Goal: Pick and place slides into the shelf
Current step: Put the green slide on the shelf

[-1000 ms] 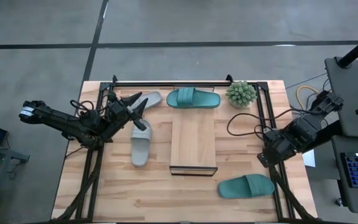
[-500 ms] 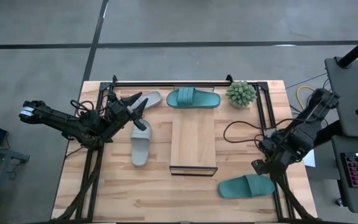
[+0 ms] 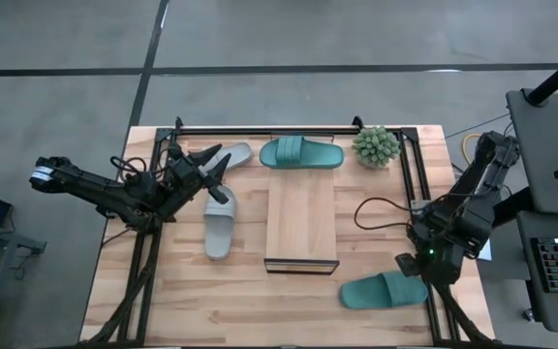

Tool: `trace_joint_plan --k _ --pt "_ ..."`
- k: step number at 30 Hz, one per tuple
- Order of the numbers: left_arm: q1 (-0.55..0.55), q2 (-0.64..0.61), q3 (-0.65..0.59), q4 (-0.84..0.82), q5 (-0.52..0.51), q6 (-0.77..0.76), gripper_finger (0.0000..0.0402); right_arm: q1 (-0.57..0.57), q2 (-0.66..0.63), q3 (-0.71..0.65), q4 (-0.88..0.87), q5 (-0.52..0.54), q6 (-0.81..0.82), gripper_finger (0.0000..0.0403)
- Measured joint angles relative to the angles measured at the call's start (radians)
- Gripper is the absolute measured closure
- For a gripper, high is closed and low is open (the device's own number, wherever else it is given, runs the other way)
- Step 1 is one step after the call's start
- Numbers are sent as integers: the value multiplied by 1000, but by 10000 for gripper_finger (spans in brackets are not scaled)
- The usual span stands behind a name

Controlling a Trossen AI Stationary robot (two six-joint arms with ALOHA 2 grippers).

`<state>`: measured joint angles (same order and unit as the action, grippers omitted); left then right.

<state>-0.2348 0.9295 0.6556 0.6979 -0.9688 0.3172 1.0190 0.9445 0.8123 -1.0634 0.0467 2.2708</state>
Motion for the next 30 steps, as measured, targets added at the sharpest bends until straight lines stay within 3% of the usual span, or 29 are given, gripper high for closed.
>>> trace_joint_plan --k 17,30 --pt "0 0 -4 0 0 -1 260 129 58 -9 0 45 -25 195" --pt "0 0 -7 0 0 -26 260 159 204 -13 13 133 7 195"
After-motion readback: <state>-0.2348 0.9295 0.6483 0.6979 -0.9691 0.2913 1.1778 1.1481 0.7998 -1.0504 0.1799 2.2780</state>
